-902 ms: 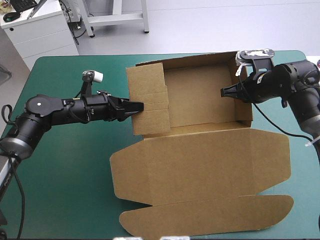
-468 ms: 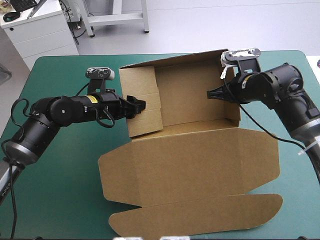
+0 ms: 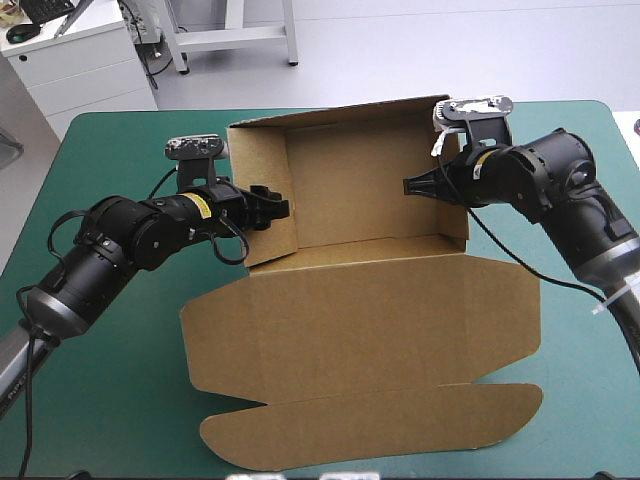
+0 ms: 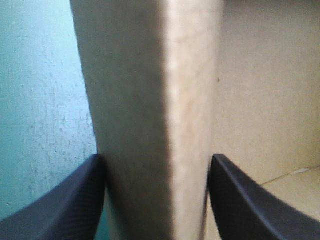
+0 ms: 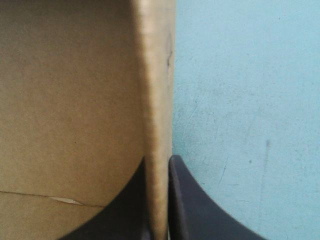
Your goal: Fold the box
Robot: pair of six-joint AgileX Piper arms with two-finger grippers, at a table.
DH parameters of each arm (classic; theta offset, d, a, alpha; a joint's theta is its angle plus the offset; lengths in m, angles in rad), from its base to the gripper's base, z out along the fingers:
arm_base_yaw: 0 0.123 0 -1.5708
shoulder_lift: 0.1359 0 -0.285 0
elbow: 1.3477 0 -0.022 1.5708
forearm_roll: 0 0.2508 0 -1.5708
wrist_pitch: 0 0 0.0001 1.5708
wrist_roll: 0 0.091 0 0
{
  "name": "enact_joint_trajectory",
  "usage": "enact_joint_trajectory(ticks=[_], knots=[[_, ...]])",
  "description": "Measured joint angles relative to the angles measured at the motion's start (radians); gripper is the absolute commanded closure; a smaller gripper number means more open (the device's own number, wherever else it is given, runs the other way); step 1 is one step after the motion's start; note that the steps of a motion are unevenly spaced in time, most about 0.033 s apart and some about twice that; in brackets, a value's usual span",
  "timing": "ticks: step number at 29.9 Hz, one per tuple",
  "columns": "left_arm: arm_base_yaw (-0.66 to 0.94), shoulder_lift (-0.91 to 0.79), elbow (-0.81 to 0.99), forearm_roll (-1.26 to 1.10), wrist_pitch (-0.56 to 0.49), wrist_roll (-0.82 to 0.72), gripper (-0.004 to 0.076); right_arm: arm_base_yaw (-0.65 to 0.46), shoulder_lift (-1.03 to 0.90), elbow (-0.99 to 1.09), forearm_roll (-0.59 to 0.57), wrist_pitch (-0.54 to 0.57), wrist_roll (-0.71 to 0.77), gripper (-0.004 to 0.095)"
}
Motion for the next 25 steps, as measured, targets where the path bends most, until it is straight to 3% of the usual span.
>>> enact_joint_trajectory(ticks=[3,13,20,25], knots=[[-0.007,0.000,0.000,0.046,-0.003,-0.012,0.0719,0.000,0.000,0.000,-0.012,0.002,0.004,0.0906],[-0.007,0.020,-0.001,0.175,0.006,-0.034,0.0734,0.004,-0.008,0.000,0.008,0.038,0.036,0.0906],[-0.017,0.156,-0.149,0.197,0.181,-0.012,0.0734,-0.010,0.019,0.000,0.020,0.110,0.045,0.0908],[-0.019,0.313,-0.325,0.205,0.322,0.000,0.0734,-0.101,0.111,0.000,0.121,0.121,-0.027,0.0908]])
